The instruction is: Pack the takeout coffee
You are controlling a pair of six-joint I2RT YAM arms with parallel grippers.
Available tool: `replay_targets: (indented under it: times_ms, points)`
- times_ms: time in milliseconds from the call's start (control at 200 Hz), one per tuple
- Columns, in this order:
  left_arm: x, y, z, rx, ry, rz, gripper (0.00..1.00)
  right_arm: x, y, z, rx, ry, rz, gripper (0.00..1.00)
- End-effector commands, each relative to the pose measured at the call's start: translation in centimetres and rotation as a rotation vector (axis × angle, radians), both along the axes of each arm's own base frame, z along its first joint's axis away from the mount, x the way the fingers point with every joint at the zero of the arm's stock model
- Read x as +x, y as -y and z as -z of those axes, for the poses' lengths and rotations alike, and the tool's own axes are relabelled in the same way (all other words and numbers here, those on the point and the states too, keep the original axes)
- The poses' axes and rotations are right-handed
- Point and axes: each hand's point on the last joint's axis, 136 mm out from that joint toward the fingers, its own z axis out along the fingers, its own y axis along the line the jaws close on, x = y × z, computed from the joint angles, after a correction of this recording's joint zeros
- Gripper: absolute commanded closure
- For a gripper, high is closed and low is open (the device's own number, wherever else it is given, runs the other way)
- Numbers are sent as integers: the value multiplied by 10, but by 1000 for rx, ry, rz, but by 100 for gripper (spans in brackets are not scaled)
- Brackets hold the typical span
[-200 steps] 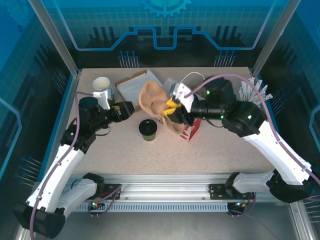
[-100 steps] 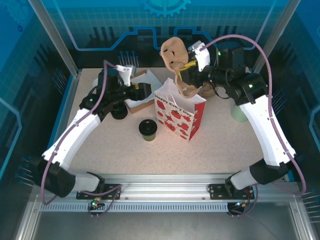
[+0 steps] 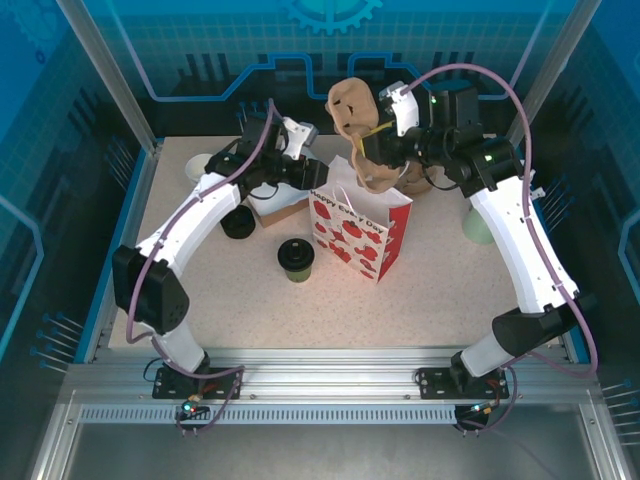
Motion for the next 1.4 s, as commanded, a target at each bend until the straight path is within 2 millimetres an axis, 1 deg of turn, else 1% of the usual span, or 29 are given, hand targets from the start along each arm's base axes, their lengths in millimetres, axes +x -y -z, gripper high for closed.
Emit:
replay_targets:
  times_ms: [0,55,120,260,540,725,850,1131,1281,1396]
  points:
    - [-5,14,-6,-19,-12,70,54,8,-3,9,34,-34,-13,71]
    - [-2,15,-4,-21,-19,69,57,9,-5,13,36,-45,-23,71]
    - [2,16,-1,-18,-26,64,64,10,-7,17,40,-52,-29,71]
    - [4,17,4,-16,-38,58,75,12,-9,26,38,-70,-42,71]
    - [6,16,6,-23,-43,42,86,13,-13,51,40,-118,-68,71]
    - [7,16,3,-32,-32,32,93,15,-8,63,39,-130,-61,72]
    - [7,15,6,-28,-37,30,96,16,-6,69,27,-133,-65,72]
    - [8,14,7,-29,-41,18,100,14,3,88,-6,-150,-63,72]
    - [9,13,3,-36,-36,11,100,11,8,92,-22,-152,-64,72]
    - [11,10,2,-39,-35,-3,100,6,13,89,-34,-150,-59,72]
